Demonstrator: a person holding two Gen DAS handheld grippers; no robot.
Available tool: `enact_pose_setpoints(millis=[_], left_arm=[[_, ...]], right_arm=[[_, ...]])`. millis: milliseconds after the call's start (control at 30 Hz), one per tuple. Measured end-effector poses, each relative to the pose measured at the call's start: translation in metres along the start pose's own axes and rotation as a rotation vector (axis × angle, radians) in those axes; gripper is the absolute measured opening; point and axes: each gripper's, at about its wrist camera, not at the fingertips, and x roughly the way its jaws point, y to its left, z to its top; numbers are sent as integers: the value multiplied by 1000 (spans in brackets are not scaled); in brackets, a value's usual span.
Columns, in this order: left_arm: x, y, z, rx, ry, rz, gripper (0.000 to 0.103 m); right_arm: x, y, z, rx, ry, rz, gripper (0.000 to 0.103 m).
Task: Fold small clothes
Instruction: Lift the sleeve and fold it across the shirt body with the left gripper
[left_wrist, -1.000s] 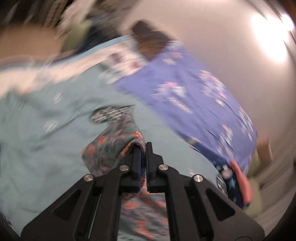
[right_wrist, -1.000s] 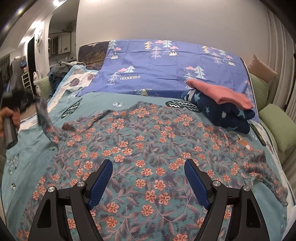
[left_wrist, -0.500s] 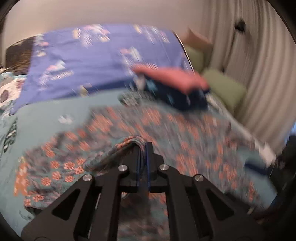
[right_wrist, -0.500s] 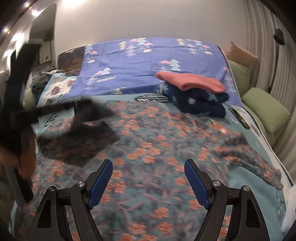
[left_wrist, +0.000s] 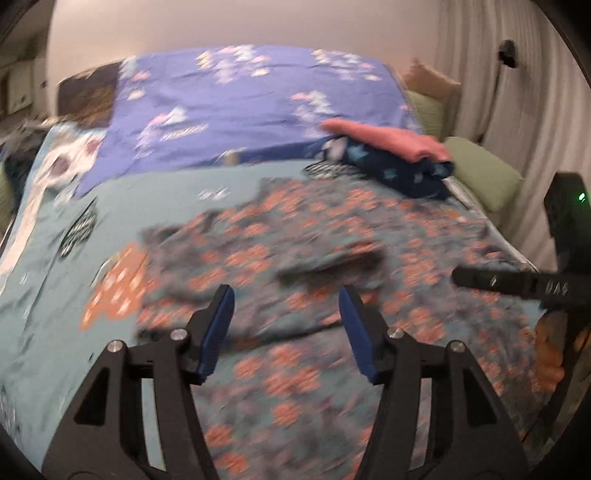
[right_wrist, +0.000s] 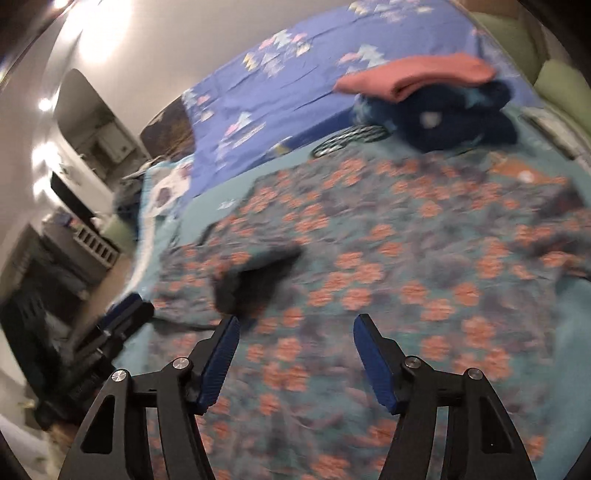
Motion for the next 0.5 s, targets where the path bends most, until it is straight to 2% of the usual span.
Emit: enact_pose_setpoints(millis=[100,200,333,433,467,500], left_arm=[[4,23,-13,-69,35,38,60],[14,38,-20,-103,58,120,60],[25,60,-28,-146,107,252,60],[34,81,-33,-235,149,255,60],[38,86,-34,-256,156,258,60],[41,89,-34,-266,161,266,60]], right_arm=[[11,38,4,-216,-38,-115,66],[29,84,2,-464,-63,-205,66],[81,128,-3,-695,19,-321,66],[119,136,-7,-789,42,-459,65],[127,135,-7,-793,45,-494,63],[132,132,-4,-776,41,-511,38]])
